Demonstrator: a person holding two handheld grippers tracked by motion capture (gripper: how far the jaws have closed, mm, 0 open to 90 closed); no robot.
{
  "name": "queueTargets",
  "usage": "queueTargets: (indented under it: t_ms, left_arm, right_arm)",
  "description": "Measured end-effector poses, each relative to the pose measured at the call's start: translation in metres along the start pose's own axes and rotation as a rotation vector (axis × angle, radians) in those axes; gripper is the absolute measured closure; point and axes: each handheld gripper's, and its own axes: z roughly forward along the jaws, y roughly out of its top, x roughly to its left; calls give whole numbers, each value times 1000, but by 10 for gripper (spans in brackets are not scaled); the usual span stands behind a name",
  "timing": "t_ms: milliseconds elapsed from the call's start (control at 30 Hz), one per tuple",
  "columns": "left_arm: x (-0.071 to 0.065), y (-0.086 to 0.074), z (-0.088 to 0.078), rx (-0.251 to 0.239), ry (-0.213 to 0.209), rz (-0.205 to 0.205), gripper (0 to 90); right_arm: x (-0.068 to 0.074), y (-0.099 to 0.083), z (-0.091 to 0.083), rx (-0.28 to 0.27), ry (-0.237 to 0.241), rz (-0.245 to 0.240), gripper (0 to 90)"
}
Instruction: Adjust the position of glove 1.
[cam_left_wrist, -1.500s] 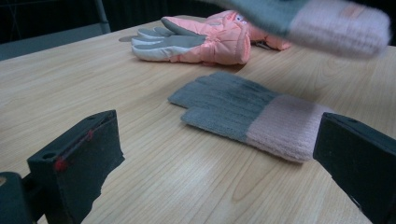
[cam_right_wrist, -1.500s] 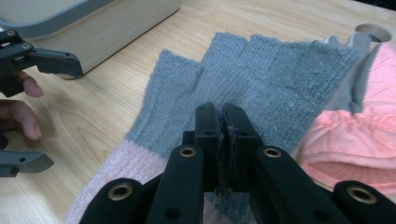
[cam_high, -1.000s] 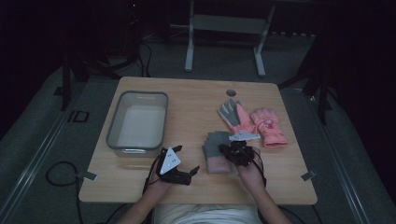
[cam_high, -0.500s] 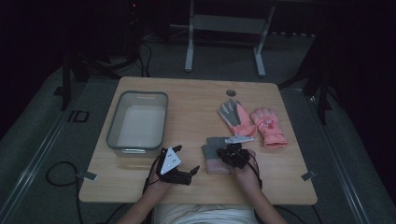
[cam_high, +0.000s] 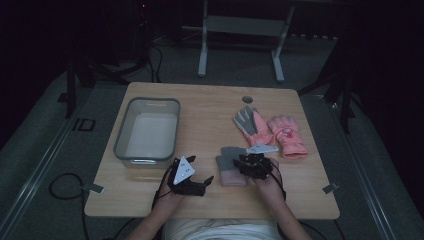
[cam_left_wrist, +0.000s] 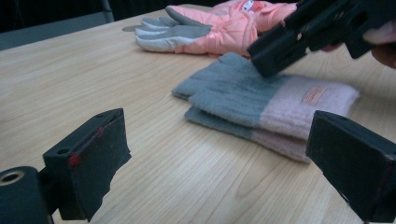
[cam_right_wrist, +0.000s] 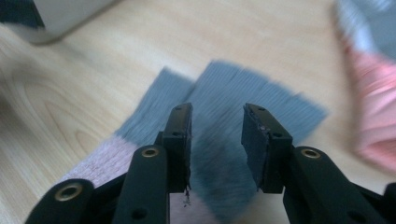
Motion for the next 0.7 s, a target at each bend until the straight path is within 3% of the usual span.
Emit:
queueTargets:
  t_ms: [100, 133, 200, 333, 533, 700]
  left_arm:
    - [-5, 9, 3, 45, -88, -29, 62]
    - [-7, 11, 4, 65, -90, -16, 62]
    - [-10, 15, 6, 70, -155, 3, 62]
    - [-16, 26, 12, 76, -228, 62, 135]
    - [-23, 42, 38, 103, -378, 134, 221]
    - [-26, 47, 54, 171, -406, 199, 254]
  right_arm:
    - [-12, 8, -12, -34, -12, -23, 632]
    - [-17, 11, -15, -42, -18, -31, 634]
    - [-25, 18, -21, -57, -31, -44, 638]
    - [-39, 33, -23, -76, -33, -40, 655]
    - [-44, 42, 1, -14, 23, -50, 632]
    - [-48, 34, 27, 56, 31, -42, 577]
